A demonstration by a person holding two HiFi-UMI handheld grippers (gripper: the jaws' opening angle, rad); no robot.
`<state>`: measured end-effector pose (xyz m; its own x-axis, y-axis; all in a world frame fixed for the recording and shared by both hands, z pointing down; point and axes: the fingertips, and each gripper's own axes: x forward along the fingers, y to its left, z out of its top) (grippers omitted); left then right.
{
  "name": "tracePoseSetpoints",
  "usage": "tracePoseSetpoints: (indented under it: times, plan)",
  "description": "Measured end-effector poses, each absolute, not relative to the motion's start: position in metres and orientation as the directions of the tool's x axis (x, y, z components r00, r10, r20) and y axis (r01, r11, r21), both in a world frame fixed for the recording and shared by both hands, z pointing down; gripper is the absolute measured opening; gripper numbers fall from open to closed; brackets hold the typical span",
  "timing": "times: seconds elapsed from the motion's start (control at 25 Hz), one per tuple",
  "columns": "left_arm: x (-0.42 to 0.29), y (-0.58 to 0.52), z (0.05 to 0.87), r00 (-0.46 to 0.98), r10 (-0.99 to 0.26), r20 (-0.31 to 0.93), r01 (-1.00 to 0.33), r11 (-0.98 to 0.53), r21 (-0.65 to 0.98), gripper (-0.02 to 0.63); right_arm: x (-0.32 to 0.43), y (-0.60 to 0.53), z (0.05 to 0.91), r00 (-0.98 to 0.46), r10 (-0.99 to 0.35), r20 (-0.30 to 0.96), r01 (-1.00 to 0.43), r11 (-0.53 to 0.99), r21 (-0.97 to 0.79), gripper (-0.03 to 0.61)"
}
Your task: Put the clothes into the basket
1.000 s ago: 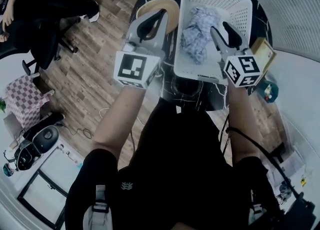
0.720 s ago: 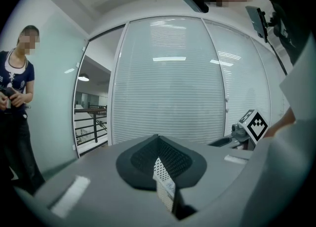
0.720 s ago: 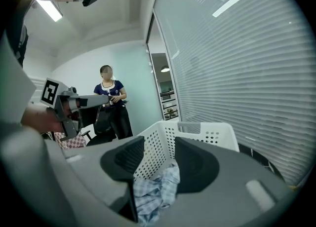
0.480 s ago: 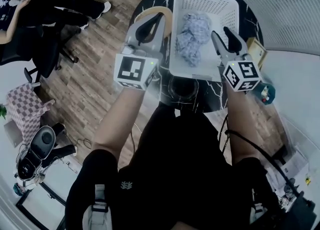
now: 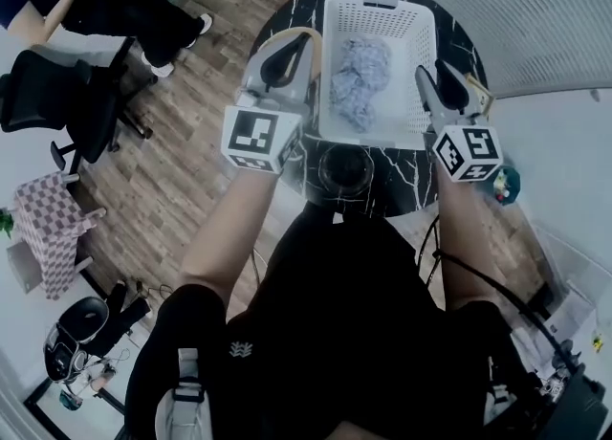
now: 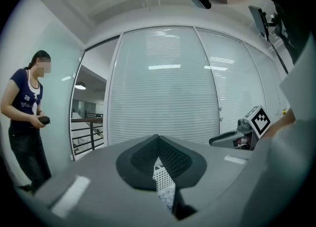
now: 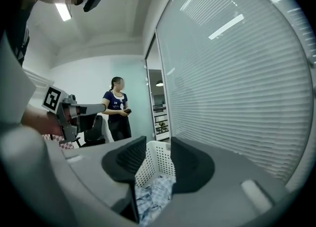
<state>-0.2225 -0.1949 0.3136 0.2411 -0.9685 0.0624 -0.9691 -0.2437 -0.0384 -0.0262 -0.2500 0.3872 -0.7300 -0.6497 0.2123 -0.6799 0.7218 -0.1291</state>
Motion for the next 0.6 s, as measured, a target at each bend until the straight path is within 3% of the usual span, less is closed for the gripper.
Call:
tracePoseSetpoints:
  times: [0.6]
  plan:
    - [-0.211, -0.154, 0.299, 0.251, -0.966, 0.059, -0.966, -0.254, -0.055, 0.006, 0.029, -0.22, 0.342, -0.683, -0.713, 0.156, -0.728, 0.68, -0.081, 0.049]
